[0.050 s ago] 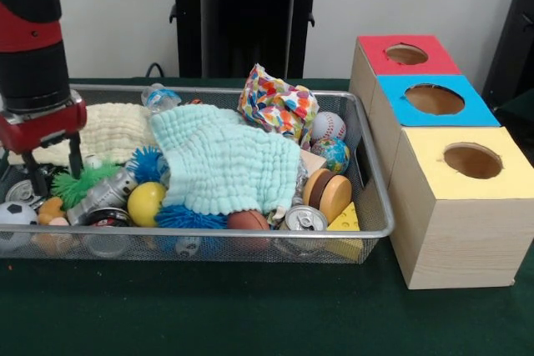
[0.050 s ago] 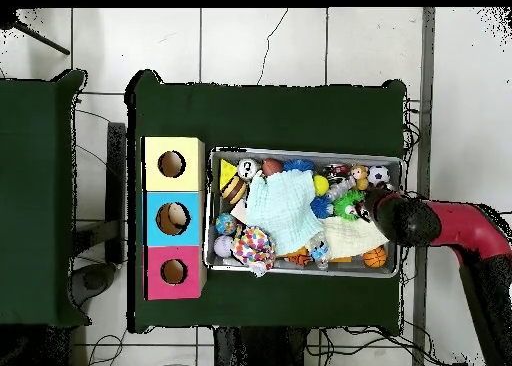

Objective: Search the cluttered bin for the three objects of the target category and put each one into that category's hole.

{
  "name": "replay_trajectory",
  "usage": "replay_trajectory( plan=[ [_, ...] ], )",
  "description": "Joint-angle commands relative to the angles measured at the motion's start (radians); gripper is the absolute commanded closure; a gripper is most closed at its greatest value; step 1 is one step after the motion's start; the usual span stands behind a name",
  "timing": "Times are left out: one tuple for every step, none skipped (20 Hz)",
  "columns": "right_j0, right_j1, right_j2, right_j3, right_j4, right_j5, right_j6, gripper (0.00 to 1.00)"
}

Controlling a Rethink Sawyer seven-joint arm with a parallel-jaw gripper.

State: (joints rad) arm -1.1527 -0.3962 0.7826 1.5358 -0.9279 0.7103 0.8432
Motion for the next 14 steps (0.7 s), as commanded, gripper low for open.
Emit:
replay_trajectory(
  plan=[
    [0.042,0.094,-0.016,-0.020,-0.078,-0.058,-0.198,0.00],
    [0.041,0.105,-0.012,-0.042,-0.081,-0.052,-0.228,0.00],
    [0.036,0.116,-0.005,-0.060,-0.079,-0.047,-0.260,0.00],
    [0.035,0.127,0.001,-0.081,-0.079,-0.042,-0.286,0.00],
    [0.035,0.136,0.006,-0.103,-0.082,-0.039,-0.308,0.00],
    [0.036,0.145,0.010,-0.120,-0.083,-0.035,-0.328,0.00],
    [0.036,0.154,0.015,-0.137,-0.084,-0.031,-0.348,0.00],
    [0.032,0.161,0.022,-0.149,-0.081,-0.023,-0.372,0.00],
    [0.029,0.165,0.028,-0.159,-0.076,-0.011,-0.399,0.00],
    [0.025,0.164,0.032,-0.164,-0.073,-0.001,-0.418,0.00],
    [0.023,0.156,0.034,-0.163,-0.066,0.011,-0.431,0.00],
    [0.021,0.145,0.035,-0.161,-0.061,0.022,-0.439,0.00],
    [0.019,0.131,0.035,-0.156,-0.053,0.035,-0.446,0.00],
    [0.019,0.118,0.034,-0.152,-0.046,0.045,-0.449,0.00]
  ],
)
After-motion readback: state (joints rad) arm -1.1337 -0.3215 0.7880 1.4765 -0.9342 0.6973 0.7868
